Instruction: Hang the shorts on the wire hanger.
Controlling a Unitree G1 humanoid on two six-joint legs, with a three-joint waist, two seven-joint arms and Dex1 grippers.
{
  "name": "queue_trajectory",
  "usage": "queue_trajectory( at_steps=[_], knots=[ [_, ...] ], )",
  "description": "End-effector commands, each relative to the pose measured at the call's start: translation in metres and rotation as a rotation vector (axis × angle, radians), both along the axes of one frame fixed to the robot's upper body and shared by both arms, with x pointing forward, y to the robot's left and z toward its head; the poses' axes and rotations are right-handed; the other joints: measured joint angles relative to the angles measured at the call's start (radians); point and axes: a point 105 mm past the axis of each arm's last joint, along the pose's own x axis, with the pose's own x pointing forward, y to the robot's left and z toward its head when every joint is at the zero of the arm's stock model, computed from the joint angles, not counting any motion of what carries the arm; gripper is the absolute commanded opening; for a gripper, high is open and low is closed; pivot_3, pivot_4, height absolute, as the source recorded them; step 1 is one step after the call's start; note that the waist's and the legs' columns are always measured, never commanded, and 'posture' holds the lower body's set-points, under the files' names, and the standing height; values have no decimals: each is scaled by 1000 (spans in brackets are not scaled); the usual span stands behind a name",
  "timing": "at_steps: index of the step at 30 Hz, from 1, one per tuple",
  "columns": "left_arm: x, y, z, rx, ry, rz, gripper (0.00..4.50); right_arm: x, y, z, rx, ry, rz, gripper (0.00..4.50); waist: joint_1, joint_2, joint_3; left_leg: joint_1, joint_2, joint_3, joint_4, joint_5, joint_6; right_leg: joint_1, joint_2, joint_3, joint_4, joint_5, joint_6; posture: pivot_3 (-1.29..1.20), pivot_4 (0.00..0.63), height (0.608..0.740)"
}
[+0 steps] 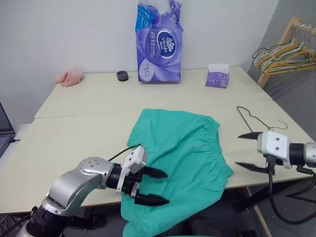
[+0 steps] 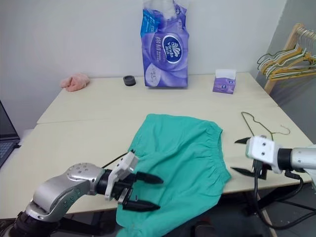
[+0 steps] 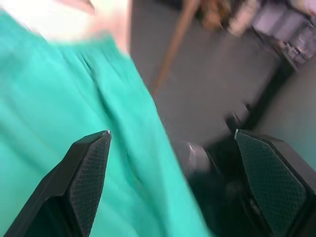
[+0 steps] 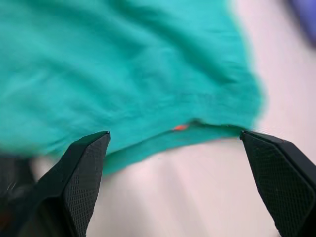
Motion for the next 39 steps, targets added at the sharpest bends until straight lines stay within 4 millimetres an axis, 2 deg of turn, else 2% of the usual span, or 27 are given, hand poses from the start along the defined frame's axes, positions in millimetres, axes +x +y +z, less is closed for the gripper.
queue_trajectory(
  at_steps=[1, 5, 7, 12, 14, 19, 24, 26, 30, 33, 37, 39],
  knots=[
    [27, -5, 15, 3, -195, 107, 4269, 16, -43, 9, 149, -81, -346, 4500, 1, 0, 0, 0, -1, 0, 0, 0, 0, 0, 0, 0, 0, 0, 0, -112, 36, 740],
    [57, -14, 15, 32, -357, 200, 4269, 30, -77, -12, 186, -58, -651, 4500, -4, 4, -3, 0, -2, 2, 0, 0, 0, 0, -1, 3, 0, 1, 0, -129, 27, 740],
    [68, -21, 23, 1, -401, 223, 4269, 36, -91, -25, 202, -35, -758, 4500, -5, 5, -4, 1, -2, 3, 0, 0, 0, 0, 0, 4, 1, 1, 0, -134, 27, 740],
    [71, -37, 35, -30, -448, 159, 4269, 53, -118, -52, 229, 37, -933, 4500, -19, 6, -4, 0, -2, 4, 0, 0, 0, -1, 0, 4, 1, 1, 0, -155, 18, 740],
    [69, -40, 35, -28, -452, 138, 4269, 57, -122, -59, 235, 67, -953, 4500, -27, 7, -5, 0, -2, 5, -1, 0, 0, -1, 0, 5, 1, 3, -4, -155, 18, 740],
    [65, -44, 35, -28, -452, 114, 4269, 59, -135, -77, 212, 126, -1001, 4500, -39, 7, -5, 0, -2, 5, -1, 0, 1, -1, 1, 6, 1, 3, -3, -154, 24, 740],
    [64, -46, 35, -30, -451, 116, 4269, 55, -131, -99, 307, 272, -1033, 4500, -54, 6, -5, 0, -2, 5, 0, 0, 1, 0, 1, 6, 1, 1, 0, -152, 30, 740],
    [64, -46, 35, -29, -453, 116, 4269, 54, -130, -103, 332, 303, -1039, 4500, -55, 6, -5, 1, -2, 5, 0, 0, 1, 0, 1, 6, 1, 1, 1, -151, 30, 740],
    [66, -47, 36, -31, -457, 119, 4314, 39, -127, -131, 254, 452, -1020, 3621, -55, 3, -10, 1, -1, 4, 0, 0, 1, 0, 1, 5, 0, 1, 1, -155, 28, 740],
    [66, -48, 36, -31, -463, 117, 4314, 36, -128, -139, 202, 476, -1018, 2546, -54, -4, -15, 1, -1, 2, 0, 0, 1, 1, 1, 4, 0, 0, 1, -155, 28, 740],
    [67, -48, 37, -34, -459, 123, 4314, 34, -128, -153, 260, 520, -1109, 1170, -53, -14, -22, 2, -1, 0, 0, 0, 1, 5, 1, 1, -2, 1, 1, -151, 39, 740],
    [66, -48, 36, -35, -455, 126, 4314, 35, -129, -153, 279, 504, -1131, 495, -52, -16, -23, 5, -1, -2, 0, -1, 1, 10, 0, -1, -7, 1, 1, -149, 40, 740]
  ],
)
